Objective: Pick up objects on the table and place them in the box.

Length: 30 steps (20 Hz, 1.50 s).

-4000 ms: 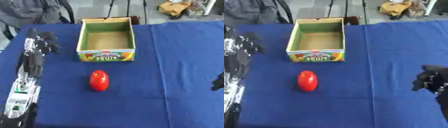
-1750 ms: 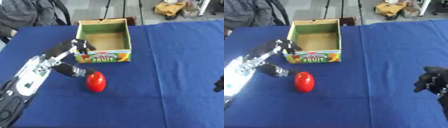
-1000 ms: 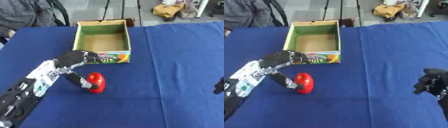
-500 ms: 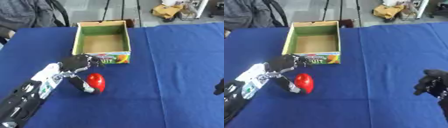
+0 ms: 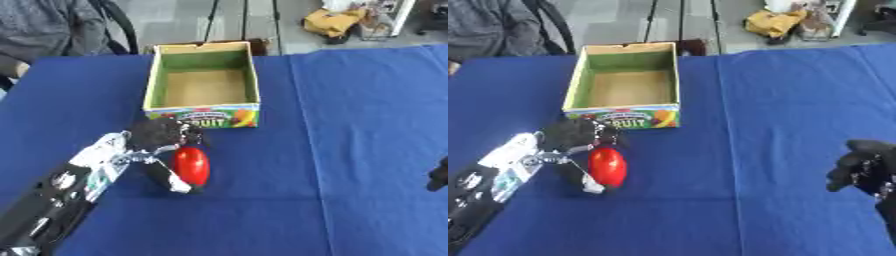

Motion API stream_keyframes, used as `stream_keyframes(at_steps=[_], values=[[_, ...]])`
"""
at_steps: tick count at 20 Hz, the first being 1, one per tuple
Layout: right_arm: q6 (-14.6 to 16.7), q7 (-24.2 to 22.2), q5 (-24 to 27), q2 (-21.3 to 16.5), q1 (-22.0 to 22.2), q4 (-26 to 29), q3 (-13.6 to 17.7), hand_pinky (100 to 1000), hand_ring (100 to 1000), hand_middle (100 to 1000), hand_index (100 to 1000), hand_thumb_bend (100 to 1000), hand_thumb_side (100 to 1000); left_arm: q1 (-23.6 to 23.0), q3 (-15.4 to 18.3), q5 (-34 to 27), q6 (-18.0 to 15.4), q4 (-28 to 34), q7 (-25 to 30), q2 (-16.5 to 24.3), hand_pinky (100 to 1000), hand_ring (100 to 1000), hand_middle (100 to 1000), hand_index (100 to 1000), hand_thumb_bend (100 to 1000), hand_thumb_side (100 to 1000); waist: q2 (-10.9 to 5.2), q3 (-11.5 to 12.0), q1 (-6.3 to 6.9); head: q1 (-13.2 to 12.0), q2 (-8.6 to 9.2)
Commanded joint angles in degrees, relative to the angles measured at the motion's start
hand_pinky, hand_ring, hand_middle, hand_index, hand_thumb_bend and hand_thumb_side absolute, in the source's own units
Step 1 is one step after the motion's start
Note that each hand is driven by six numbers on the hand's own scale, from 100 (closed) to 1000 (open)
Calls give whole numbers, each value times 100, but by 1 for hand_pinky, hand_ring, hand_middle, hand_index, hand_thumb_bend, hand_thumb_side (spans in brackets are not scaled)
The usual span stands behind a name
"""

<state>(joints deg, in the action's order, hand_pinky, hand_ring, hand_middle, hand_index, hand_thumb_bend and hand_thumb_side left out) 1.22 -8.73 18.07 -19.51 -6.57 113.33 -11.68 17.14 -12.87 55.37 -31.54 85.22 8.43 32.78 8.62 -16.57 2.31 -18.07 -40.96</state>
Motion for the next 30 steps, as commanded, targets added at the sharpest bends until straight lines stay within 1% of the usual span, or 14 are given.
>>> stream_keyframes(at_steps=[1,2,3,4,9,13,16,20,23,25,27,30], values=[[-5,5,37,-99,-57,126,17,498,557,556,747,100,764,41,22,24,19,35,160,122,231,486,658,810,308,281,-83,-6,-7,-10,41],[-7,6,36,-98,-55,126,17,498,557,556,747,100,765,38,27,13,53,29,215,120,209,476,653,808,256,189,-84,-6,-6,-10,38],[-9,7,36,-98,-54,126,17,498,557,556,747,100,765,35,31,-12,91,29,262,118,179,461,645,805,151,184,-85,-6,-5,-9,35],[-10,9,35,-97,-52,126,18,498,557,556,747,100,765,29,38,-59,133,31,294,117,164,454,640,803,100,186,-86,-6,-5,-8,35],[-9,18,37,-100,-49,126,25,497,557,556,747,100,763,-29,144,-383,354,156,377,198,124,428,624,798,100,223,-94,-2,0,-2,37],[-11,31,38,-104,-33,126,33,497,557,556,746,100,764,-69,432,-738,600,416,396,397,118,424,622,797,100,212,-110,13,6,10,35],[-10,37,37,-106,-25,126,37,497,557,556,746,100,764,-17,621,-982,741,643,327,730,121,430,627,797,100,183,-114,13,9,4,47],[-9,38,32,-110,-12,126,33,497,557,556,746,100,769,169,742,-1159,849,772,143,1179,128,438,633,797,100,147,-122,-17,13,-22,51],[-16,26,26,-110,-8,126,18,497,556,556,746,100,773,443,799,-1261,941,566,-14,1366,130,440,635,797,100,132,-125,-63,20,-49,52],[-20,17,19,-113,-8,126,4,497,556,556,746,100,780,673,796,-1275,963,310,-70,1425,132,444,636,797,100,130,-121,-105,30,-77,49],[-23,1,13,-119,-21,126,-16,497,556,556,746,100,784,930,789,-1208,963,-32,-97,1425,140,452,640,797,100,126,-111,-158,47,-115,48],[-32,-44,9,-134,-52,126,-63,497,556,556,746,100,794,1319,807,-1004,924,-695,-59,1311,141,450,639,797,100,146,-101,-278,84,-186,67]])
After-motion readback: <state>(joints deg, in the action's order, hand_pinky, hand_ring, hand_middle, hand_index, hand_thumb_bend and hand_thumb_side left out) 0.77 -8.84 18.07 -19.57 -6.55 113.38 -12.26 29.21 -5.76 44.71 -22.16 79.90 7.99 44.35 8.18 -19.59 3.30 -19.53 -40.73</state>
